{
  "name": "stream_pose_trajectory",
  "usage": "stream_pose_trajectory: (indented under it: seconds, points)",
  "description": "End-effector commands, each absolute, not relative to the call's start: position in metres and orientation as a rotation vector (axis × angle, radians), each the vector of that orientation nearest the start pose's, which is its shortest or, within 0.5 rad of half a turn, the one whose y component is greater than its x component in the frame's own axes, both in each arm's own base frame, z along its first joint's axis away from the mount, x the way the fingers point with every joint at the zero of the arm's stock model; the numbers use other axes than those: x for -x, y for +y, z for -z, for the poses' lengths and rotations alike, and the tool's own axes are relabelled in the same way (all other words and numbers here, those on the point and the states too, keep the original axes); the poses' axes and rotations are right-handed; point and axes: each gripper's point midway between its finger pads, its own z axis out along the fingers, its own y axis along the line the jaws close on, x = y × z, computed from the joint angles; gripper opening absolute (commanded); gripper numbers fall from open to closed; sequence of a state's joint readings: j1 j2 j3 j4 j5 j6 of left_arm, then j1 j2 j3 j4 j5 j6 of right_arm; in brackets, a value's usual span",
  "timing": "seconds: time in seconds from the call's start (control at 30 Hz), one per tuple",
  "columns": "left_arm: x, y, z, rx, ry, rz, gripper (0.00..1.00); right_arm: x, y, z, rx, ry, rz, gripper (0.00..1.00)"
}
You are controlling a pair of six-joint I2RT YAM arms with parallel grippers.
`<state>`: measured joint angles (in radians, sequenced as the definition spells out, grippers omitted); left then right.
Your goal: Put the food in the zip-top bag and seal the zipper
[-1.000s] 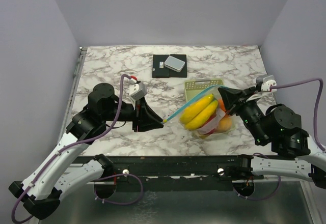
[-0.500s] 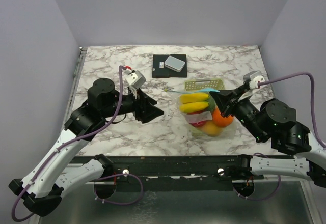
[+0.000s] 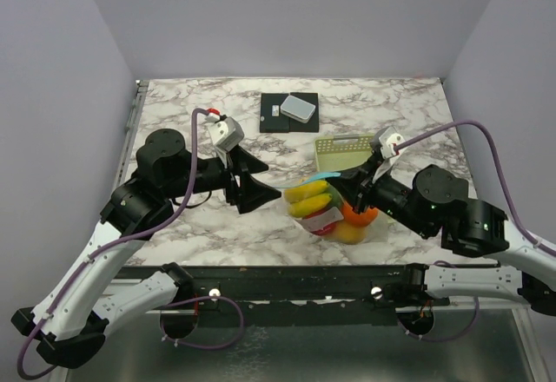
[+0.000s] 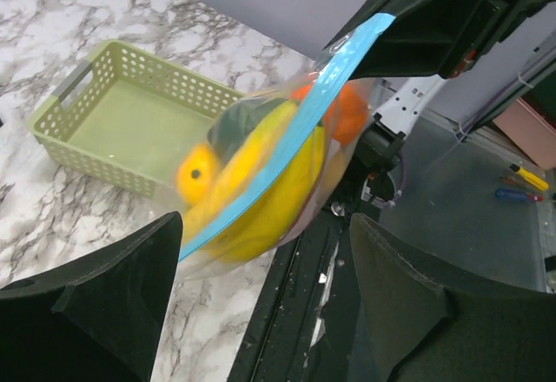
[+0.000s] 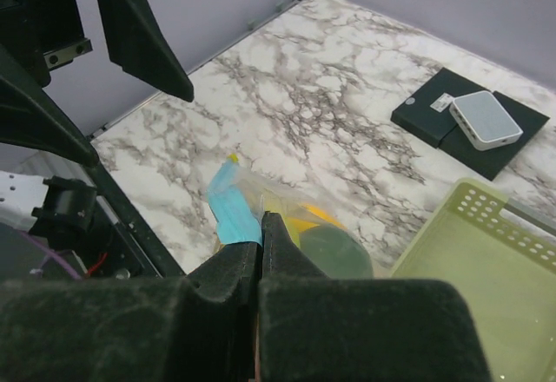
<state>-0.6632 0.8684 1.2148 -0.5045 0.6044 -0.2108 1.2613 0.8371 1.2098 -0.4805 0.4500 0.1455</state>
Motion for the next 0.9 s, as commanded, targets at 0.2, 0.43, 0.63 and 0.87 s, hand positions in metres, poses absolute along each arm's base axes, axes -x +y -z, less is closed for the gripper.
stream_pose_trajectory:
  seconds: [0.2, 0.43, 0.63, 0.87]
  points:
    - [-0.124, -0.253, -0.392, -0.987, 1.539, 1.224, 0.83, -0.128, 0.275, -0.418, 0.663, 1.56, -0.903, 0.01]
    - [-0.119, -0.255, -0.394, -1.01, 1.515, 1.254, 0.83, -0.127, 0.293, -0.417, 0.665, 1.59, -0.951, 0.01]
    - [-0.115, -0.256, -0.392, -1.023, 1.509, 1.281, 0.83, -0.122, 0.305, -0.418, 0.671, 1.59, -1.007, 0.01]
    - [-0.115, -0.258, -0.39, -1.026, 1.506, 1.292, 0.81, -0.124, 0.313, -0.418, 0.656, 1.616, -1.018, 0.01]
